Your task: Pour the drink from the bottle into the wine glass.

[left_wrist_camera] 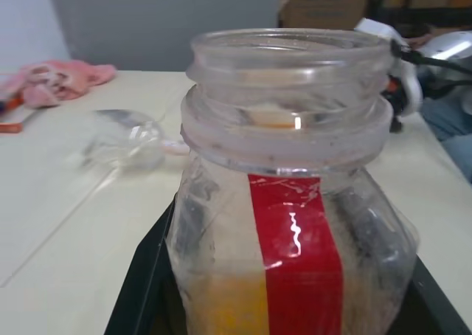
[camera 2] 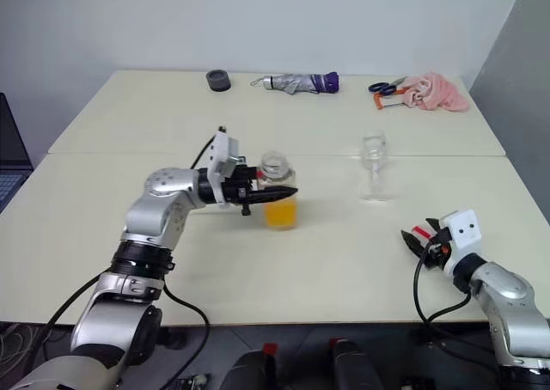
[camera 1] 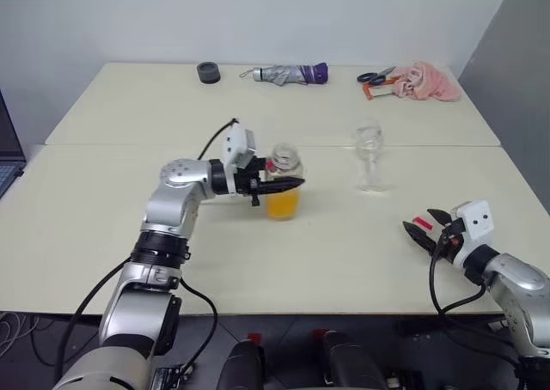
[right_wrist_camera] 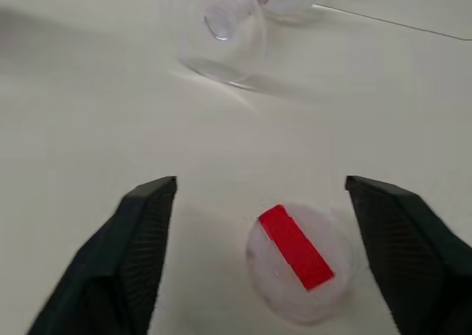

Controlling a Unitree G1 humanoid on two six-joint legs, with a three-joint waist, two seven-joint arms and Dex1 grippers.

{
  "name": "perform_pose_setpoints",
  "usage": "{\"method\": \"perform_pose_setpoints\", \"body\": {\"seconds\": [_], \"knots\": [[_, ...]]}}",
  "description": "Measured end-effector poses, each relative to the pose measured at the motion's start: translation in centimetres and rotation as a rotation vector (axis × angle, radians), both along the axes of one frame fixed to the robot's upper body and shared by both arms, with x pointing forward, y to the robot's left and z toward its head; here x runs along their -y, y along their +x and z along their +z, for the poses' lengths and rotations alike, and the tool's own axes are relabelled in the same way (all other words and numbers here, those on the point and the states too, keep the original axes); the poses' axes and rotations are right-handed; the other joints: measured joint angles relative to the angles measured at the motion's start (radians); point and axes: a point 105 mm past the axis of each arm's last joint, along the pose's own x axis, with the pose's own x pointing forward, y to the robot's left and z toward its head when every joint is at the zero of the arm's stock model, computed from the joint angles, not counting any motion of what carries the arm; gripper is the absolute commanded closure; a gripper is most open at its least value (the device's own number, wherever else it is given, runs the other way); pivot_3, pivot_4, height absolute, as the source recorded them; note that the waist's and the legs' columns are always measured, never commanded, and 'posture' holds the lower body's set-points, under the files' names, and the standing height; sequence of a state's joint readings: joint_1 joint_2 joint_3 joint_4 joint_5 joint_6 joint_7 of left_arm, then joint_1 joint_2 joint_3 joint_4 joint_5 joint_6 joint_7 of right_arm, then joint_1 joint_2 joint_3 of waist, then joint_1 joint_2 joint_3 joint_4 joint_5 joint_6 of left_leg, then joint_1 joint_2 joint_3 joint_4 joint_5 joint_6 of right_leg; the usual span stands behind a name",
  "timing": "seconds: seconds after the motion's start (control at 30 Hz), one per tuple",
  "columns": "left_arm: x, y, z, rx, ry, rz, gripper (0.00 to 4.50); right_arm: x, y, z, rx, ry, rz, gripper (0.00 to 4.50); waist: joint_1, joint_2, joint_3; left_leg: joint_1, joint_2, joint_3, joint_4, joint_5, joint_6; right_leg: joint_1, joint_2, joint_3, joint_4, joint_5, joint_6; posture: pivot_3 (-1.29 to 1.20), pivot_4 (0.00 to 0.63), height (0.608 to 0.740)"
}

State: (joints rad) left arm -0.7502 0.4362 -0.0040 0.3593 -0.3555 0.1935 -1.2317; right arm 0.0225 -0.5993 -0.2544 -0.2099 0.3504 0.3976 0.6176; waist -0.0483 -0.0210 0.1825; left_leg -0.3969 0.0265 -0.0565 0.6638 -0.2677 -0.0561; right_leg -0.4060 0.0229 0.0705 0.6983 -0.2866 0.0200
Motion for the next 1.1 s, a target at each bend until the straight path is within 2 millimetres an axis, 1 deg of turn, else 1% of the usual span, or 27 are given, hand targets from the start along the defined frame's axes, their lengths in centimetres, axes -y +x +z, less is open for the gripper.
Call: {"method": "perform_pose_setpoints", "body": {"seconds": [0.07, 0.17, 0.23, 0.3, 0.4, 0.47, 0.6, 0.7, 0.77, 0.83, 0.93, 1.07, 1.1], "knots": [[-1.5, 0.6, 0.6, 0.006, -0.033, 0.078, 2.8, -0.5, -0.5, 1.0, 0.006, -0.024, 0.064, 0.0, 0.001, 0.0, 0.0, 0.0, 0.0, 0.0, 0.0, 0.0, 0.0, 0.0, 0.0, 0.0, 0.0, 0.0, 0.0, 0.0, 0.15, 0.74], [-3.5, 1.3, 0.8, 0.001, -0.07, 0.191, 2.8, -1.8, -1.0, 2.1, 0.023, -0.031, 0.138, 0.0, 0.0, 0.0, 0.0, 0.0, 0.0, 0.0, 0.0, 0.0, 0.0, 0.0, 0.0, 0.0, 0.0, 0.0, 0.0, 0.0, 0.15, 0.74], [-5.1, 2.0, 0.8, -0.001, -0.089, 0.29, 2.8, -3.8, -0.7, 3.6, 0.055, -0.012, 0.216, 0.0, -0.003, 0.0, 0.0, 0.001, 0.001, 0.0, 0.0, 0.0, 0.0, 0.0, 0.0, 0.0, 0.0, 0.0, 0.0, 0.0, 0.15, 0.74], [-6.9, 2.9, 0.8, 0.016, -0.083, 0.41, 2.8, -7.5, -0.3, 5.9, 0.116, 0.001, 0.352, 0.0, -0.009, 0.0, 0.0, 0.001, 0.001, 0.0, 0.0, 0.0, 0.0, 0.0, 0.001, 0.0, 0.0, 0.0, 0.0, 0.0, 0.15, 0.74], [-9.3, 3.9, 0.4, 0.027, -0.087, 0.566, 2.8, -12.9, 0.0, 8.1, 0.173, 0.021, 0.536, 0.0, -0.008, 0.0, 0.0, 0.001, 0.002, -0.002, 0.001, 0.0, 0.0, 0.0, 0.001, -0.001, 0.0, 0.0, 0.0, 0.0, 0.15, 0.74], [-10.5, 4.4, -0.1, 0.02, -0.096, 0.648, 2.8, -15.4, 0.2, 8.4, 0.184, 0.016, 0.606, 0.0, -0.004, 0.0, 0.0, -0.001, 0.001, -0.003, 0.001, 0.0, 0.0, 0.0, 0.0, -0.002, 0.0, 0.0, 0.0, 0.0, 0.15, 0.74], [-13.2, 5.2, -0.6, 0.011, -0.127, 0.807, 2.8, -18.7, 2.6, 8.8, 0.198, 0.001, 0.619, 0.0, 0.007, -0.001, 0.0, -0.003, 0.0, -0.003, 0.001, 0.0, 0.0, -0.002, -0.006, -0.004, 0.0, 0.0, 0.0, 0.0, 0.15, 0.74], [-14.4, 5.5, -0.7, 0.012, -0.142, 0.888, 2.8, -21.6, 3.3, 9.0, 0.2, -0.017, 0.663, 0.0, 0.014, -0.001, 0.0, -0.003, 0.001, -0.003, 0.001, 0.0, 0.0, -0.002, -0.007, -0.005, -0.001, 0.0, 0.0, 0.0, 0.15, 0.74], [-14.8, 5.6, -0.8, 0.014, -0.146, 0.92, 2.8, -22.7, 3.4, 9.1, 0.201, -0.015, 0.682, 0.0, 0.02, -0.001, 0.0, -0.004, 0.0, -0.005, 0.001, 0.0, 0.0, -0.002, -0.009, -0.006, -0.001, 0.0, 0.0, 0.0, 0.15, 0.74], [-15.3, 5.7, -1.2, 0.008, -0.143, 0.954, 2.8, -23.3, 3.8, 9.0, 0.204, -0.037, 0.678, 0.0, 0.022, -0.001, 0.0, -0.005, -0.001, -0.005, 0.001, 0.0, 0.0, -0.002, -0.01, -0.006, -0.001, 0.0, 0.0, 0.0, 0.15, 0.74], [-15.7, 5.8, -1.3, 0.013, -0.145, 0.986, 2.8, -23.7, 4.2, 8.4, 0.203, -0.063, 0.673, 0.0, 0.021, -0.002, 0.0, -0.004, 0.0, -0.005, 0.001, 0.0, 0.0, -0.002, -0.01, -0.007, -0.001, 0.0, 0.0, 0.0, 0.15, 0.74], [-16.1, 5.9, -1.5, 0.004, -0.162, 1.012, 2.8, -24.0, 4.1, 8.5, 0.218, -0.066, 0.676, 0.0, 0.017, -0.002, 0.0, -0.004, 0.0, -0.005, 0.001, 0.0, 0.0, -0.002, -0.009, -0.007, 0.0, 0.0, 0.0, 0.0, 0.15, 0.74], [-16.3, 5.9, -1.5, -0.001, -0.171, 1.019, 2.45, -24.0, 4.1, 8.5, 0.221, -0.071, 0.675, 0.0, 0.016, -0.002, 0.0, -0.003, 0.0, -0.005, 0.001, 0.0, 0.0, -0.002, -0.009, -0.007, 0.0, 0.0, 0.0, 0.0, 0.15, 0.74]]}}
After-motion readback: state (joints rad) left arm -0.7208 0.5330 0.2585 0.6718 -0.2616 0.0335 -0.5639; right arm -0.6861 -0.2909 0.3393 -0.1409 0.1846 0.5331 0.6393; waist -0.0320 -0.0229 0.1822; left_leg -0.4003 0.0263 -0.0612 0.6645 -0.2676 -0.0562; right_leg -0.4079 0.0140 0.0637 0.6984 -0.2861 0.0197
